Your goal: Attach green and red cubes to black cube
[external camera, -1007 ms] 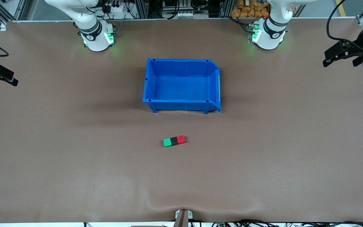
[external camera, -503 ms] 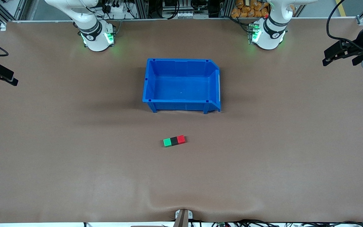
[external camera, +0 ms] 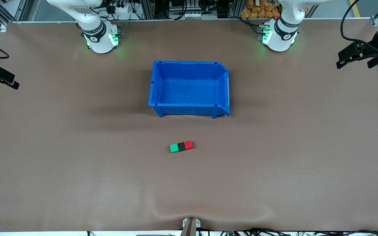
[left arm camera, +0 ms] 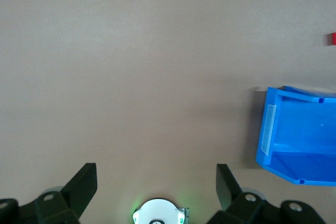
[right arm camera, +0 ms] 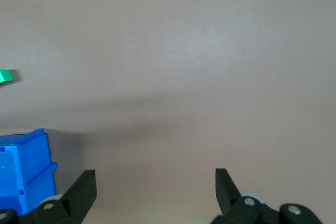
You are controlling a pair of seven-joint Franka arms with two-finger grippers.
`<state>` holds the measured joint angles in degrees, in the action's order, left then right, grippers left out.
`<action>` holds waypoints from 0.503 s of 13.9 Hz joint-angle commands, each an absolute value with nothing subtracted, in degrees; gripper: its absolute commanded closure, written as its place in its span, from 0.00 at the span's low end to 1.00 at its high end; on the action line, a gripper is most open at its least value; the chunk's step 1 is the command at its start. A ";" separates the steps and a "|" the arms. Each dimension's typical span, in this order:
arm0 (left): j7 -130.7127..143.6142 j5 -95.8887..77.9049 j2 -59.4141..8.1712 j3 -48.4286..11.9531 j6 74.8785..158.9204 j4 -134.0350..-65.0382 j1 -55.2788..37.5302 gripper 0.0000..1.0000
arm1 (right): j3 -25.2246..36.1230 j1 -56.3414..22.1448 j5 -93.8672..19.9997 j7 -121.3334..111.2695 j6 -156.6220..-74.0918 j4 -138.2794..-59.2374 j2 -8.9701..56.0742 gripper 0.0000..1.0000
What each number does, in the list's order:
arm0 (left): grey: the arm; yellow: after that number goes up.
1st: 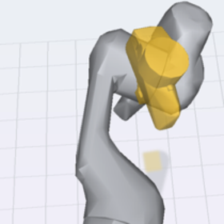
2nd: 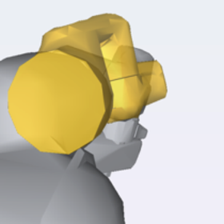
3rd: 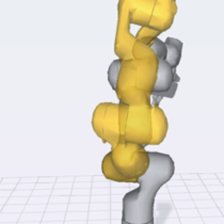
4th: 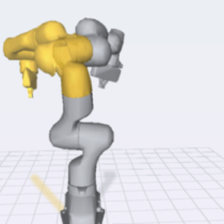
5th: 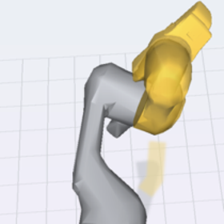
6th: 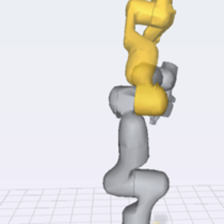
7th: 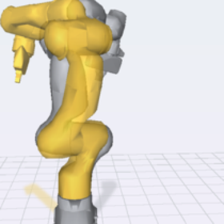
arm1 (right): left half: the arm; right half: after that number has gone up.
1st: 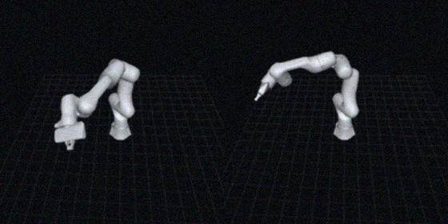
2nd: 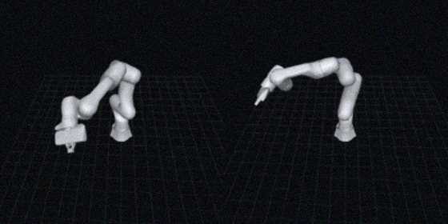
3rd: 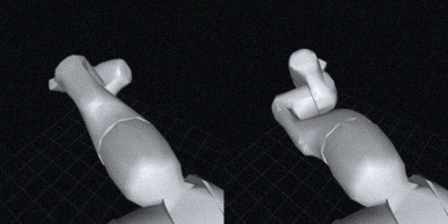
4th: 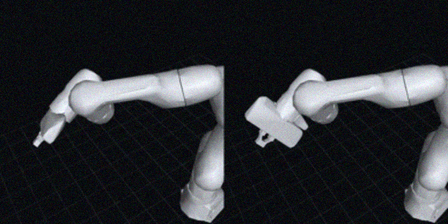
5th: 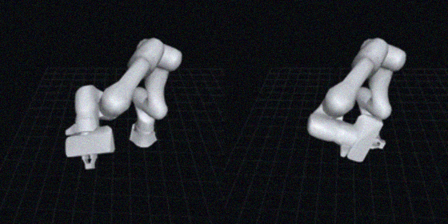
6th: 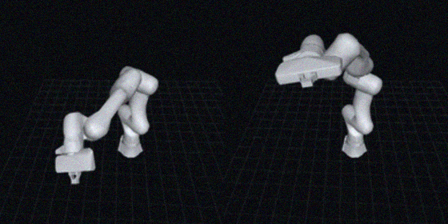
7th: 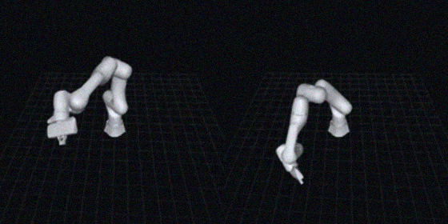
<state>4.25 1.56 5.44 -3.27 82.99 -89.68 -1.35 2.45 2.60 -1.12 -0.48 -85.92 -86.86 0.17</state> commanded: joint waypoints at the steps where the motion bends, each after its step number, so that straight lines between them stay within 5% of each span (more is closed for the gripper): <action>1: 4.04 2.64 5.10 -3.51 80.17 -88.07 -1.32 0.00 | 2.64 2.11 -0.97 0.09 -84.99 -85.69 0.62 0.00; 7: 4.22 2.64 5.36 -3.69 79.80 -88.07 -1.32 0.00 | 2.64 1.67 -0.88 0.09 -84.90 -85.69 0.62 0.00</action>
